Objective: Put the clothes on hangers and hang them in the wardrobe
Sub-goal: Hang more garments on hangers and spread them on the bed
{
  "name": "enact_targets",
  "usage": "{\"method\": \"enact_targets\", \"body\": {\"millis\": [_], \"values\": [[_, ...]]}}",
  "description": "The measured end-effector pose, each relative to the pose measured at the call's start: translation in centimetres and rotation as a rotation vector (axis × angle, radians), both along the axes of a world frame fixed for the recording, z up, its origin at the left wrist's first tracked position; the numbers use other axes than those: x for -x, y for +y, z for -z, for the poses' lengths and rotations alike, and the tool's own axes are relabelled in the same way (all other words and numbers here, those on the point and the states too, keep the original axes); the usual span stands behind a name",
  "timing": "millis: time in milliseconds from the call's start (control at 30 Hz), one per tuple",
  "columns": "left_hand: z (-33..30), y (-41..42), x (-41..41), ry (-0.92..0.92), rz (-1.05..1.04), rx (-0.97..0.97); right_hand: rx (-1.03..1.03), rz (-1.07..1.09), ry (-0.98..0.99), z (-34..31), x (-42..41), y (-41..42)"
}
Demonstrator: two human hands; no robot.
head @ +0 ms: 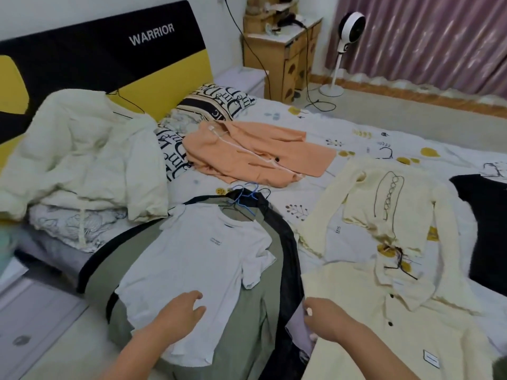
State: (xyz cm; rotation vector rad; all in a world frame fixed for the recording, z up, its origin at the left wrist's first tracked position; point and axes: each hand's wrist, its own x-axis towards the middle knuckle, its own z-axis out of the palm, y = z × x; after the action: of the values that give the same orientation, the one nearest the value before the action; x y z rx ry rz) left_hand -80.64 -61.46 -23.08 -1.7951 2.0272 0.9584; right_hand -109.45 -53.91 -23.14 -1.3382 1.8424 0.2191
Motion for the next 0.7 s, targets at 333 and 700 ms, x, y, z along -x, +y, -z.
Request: {"method": "enact_targets", "body": {"millis": [333,700], "values": [[7.0,-10.1,0.9,-0.022,0.042,0.065,0.123,0.059,0.027,5.5,-3.2,-11.3],[19.8,-21.2,-3.7,-0.316,0.341,0.261,0.196,0.204,0.192,16.5,-8.2,-25.7]]}}
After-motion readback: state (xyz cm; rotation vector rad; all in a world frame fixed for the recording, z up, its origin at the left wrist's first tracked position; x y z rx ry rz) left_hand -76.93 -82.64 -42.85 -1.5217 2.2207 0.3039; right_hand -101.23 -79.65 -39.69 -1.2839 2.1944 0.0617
